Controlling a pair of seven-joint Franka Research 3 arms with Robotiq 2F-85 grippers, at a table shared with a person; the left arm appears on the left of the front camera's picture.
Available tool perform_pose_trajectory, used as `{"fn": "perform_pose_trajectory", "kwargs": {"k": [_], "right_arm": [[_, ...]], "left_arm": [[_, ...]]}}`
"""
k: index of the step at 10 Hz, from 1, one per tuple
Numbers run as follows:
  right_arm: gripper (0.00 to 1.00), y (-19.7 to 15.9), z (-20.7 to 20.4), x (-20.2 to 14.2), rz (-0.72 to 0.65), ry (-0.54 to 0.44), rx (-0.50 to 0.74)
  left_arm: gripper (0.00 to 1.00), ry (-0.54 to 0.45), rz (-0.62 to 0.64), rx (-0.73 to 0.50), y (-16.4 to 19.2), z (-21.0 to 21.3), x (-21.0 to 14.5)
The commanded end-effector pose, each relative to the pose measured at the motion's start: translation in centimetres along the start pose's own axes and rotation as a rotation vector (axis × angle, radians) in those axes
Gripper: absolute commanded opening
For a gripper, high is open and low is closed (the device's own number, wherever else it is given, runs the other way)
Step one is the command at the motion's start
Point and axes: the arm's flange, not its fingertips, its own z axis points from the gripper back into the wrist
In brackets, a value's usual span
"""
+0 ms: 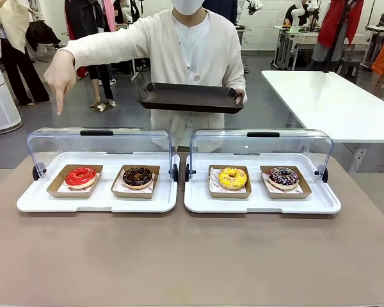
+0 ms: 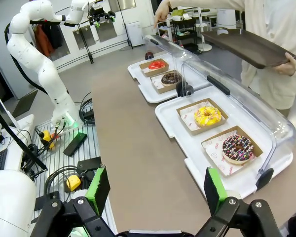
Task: Provide the desired donut to the person.
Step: Pick up and lift the Paper togo box containing the Donut pointed at by the person.
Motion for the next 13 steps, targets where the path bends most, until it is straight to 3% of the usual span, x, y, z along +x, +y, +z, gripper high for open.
{"fn": "perform_pose_trajectory", "kwargs": {"k": [1,13], "right_arm": [[1.00,-0.18,0.05,0.07,0.015,-0.021,0.003],[1.00,-0.18,0.05,0.07,0.015,-0.021,0.003]], "left_arm": [[1.00,-0.018,-0.010,0.001,0.02,0.06,0.04],[1.00,-0.018,-0.010,0.001,0.02,0.06,0.04]]}}
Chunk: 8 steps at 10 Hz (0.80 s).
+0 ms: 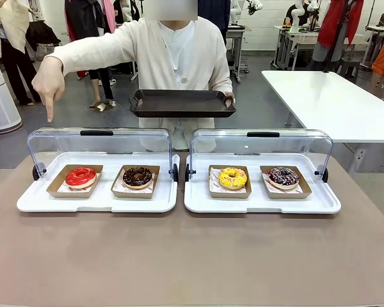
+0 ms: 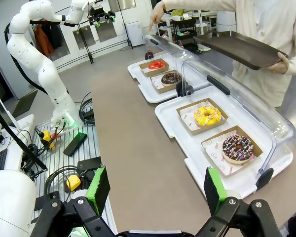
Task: Provide the desired donut to the person.
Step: Pick up and lift the Paper togo box containing the Donut pointed at by the person.
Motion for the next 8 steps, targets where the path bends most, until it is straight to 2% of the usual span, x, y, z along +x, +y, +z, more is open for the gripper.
{"fn": "perform_pose_trajectory", "kwargs": {"k": [1,2,3,5,6,7,8], "right_arm": [[1.00,-0.2,0.0,0.1,0.015,-0.021,0.004],[1.00,-0.2,0.0,0.1,0.015,-0.021,0.004],[1.00,-0.2,0.0,0.1,0.015,-0.021,0.004],[1.00,-0.2,0.0,0.1,0.015,-0.021,0.004],[1.00,-0.2,0.0,0.1,0.015,-0.021,0.004],[1.00,-0.2,0.0,0.1,0.015,-0.021,0.004],[1.00,-0.2,0.0,0.1,0.015,-0.021,0.004]], "left_arm": [[1.00,0.000,0.000,0.000,0.0,0.0,0.0],[1.00,0.299,-0.040,0.062,0.1,-1.5,1.9],[1.00,0.490,-0.098,0.026,0.1,-3.5,3.6],[1.00,0.745,-0.198,-0.082,0.2,-8.9,6.1],[1.00,0.838,-0.239,-0.132,0.0,-12.1,6.3],[1.00,0.953,-0.300,-0.127,-0.4,-16.6,5.3],[1.00,0.970,-0.305,-0.150,-0.4,-18.0,4.6]]}}
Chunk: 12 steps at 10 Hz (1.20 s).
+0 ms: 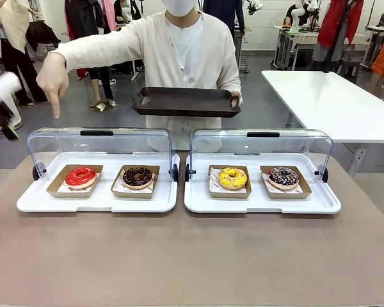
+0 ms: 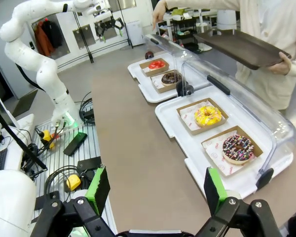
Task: Provide the desired donut to the person.
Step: Pick up and lift the Paper togo box containing the Donut pointed at by the person.
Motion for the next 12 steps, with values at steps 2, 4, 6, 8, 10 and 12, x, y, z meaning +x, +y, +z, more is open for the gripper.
{"fn": "perform_pose_trajectory", "kwargs": {"k": [2,4,6,8,10,12], "right_arm": [[1.00,-0.1,0.1,0.0,0.015,-0.024,0.002],[1.00,-0.1,0.1,0.0,0.015,-0.024,0.002],[1.00,-0.1,0.1,0.0,0.015,-0.024,0.002],[1.00,-0.1,0.1,0.0,0.015,-0.024,0.002],[1.00,-0.1,0.1,0.0,0.015,-0.024,0.002],[1.00,-0.1,0.1,0.0,0.015,-0.024,0.002]], "left_arm": [[1.00,0.093,-0.019,-0.049,0.9,-6.6,1.7],[1.00,0.146,0.006,-0.035,1.8,-10.5,1.6],[1.00,0.161,0.017,-0.020,2.4,-12.3,1.2],[1.00,0.175,0.015,0.016,3.4,-12.2,0.1],[1.00,0.137,0.005,-0.008,2.9,-12.5,0.4],[1.00,0.137,0.005,-0.008,2.9,-12.5,0.4]]}}
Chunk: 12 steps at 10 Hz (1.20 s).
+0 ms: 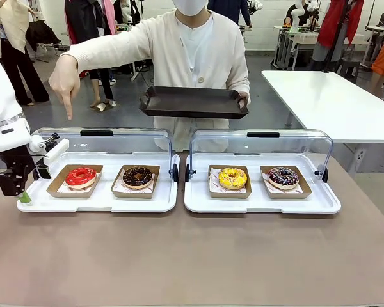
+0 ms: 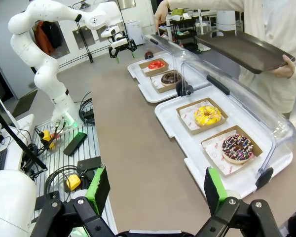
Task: Provide the desired donut to the person.
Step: Pick up and lift the Paper togo box containing the Donut pointed at by the person.
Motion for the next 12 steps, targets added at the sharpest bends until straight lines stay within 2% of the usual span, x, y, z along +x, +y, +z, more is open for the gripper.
{"fn": "perform_pose_trajectory", "kwargs": {"k": [1,5,9,12], "right_arm": [[1.00,-0.2,0.0,0.0,0.016,-0.023,0.005],[1.00,-0.2,0.0,0.0,0.016,-0.023,0.005],[1.00,-0.2,0.0,0.0,0.016,-0.023,0.005],[1.00,-0.2,0.0,0.0,0.016,-0.023,0.005]], "left_arm": [[1.00,0.003,0.000,-0.005,-0.2,-0.2,0.2],[1.00,-0.001,-0.005,-0.002,0.0,-0.1,0.2],[1.00,-0.070,-0.008,-0.028,4.0,-2.9,-1.3],[1.00,-0.055,0.003,-0.017,5.6,-4.1,-1.5]]}}
